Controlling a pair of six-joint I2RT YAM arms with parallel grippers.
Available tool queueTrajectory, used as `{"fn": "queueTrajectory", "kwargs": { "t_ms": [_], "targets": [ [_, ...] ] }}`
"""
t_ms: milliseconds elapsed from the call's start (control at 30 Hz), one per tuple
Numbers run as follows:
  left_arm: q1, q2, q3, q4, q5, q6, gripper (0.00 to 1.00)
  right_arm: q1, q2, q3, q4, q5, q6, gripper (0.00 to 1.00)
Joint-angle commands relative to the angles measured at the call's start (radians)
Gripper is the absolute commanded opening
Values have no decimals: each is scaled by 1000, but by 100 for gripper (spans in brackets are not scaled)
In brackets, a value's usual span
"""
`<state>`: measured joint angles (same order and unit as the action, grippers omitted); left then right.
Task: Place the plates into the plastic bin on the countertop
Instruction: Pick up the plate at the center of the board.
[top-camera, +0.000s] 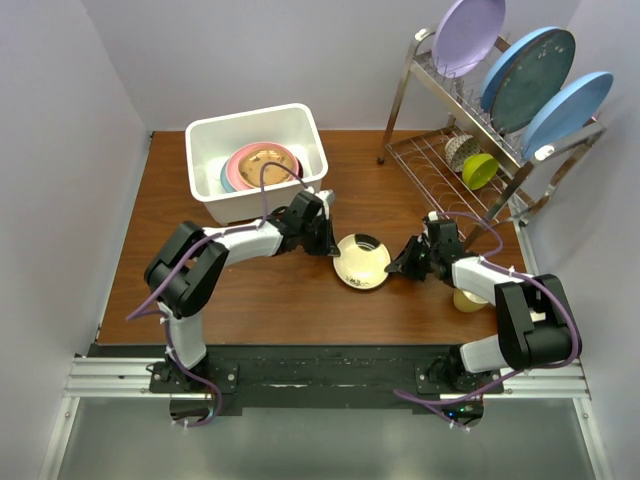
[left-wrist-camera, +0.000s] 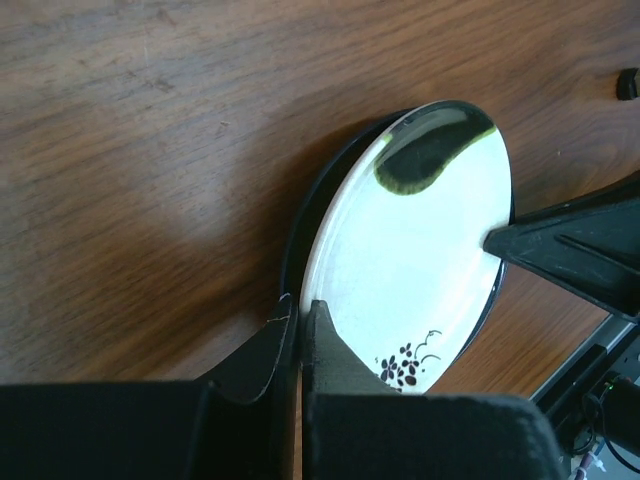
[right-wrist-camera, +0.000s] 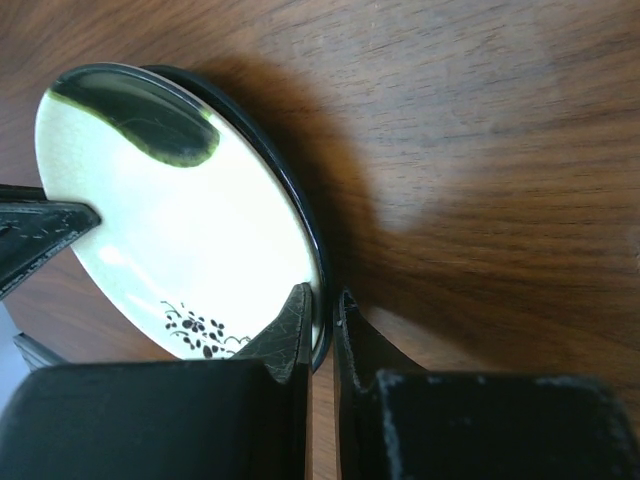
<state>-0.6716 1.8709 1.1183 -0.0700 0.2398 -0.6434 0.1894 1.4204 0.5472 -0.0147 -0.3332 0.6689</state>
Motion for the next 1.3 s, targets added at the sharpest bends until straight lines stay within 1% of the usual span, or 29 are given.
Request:
{"fn": "queueTrajectory", "kwargs": {
  "t_ms": [0,67,100,167,200,300,400,567,833,867,1267],
  "targets": [
    [-6,-13,35,-10,21,28,0,4,-4,-15,-22,28,-48,13],
    [-8,-26,38,-23,13,27,0,2,-15,-20,-27,36,-49,27],
    [-8,-41,38,-25,12,27,0,4,-21,-20,-30,37,-48,42],
    [-6,-53,43,-33,12,24,0,2,-43,-21,-33,40,-51,52],
    [-8,-64,44,-34,12,24,0,2,-51,-21,-37,43,-51,61],
    [-5,-79,54,-50,10,22,0,4,-81,-20,-53,43,-52,72],
    [-3,-93,58,-56,6,21,0,2,-120,-20,-65,48,-57,80],
    [0,-110,58,-60,10,11,0,4,-169,-20,-88,59,-58,86],
    [15,-170,41,-59,18,-6,0,4,-233,-18,-117,57,-63,89],
    [15,-174,41,-63,18,-6,0,4,-245,-16,-123,53,-65,91],
    [49,-246,55,-111,10,7,0,2,-426,5,-168,-6,-101,99]
  ]
}}
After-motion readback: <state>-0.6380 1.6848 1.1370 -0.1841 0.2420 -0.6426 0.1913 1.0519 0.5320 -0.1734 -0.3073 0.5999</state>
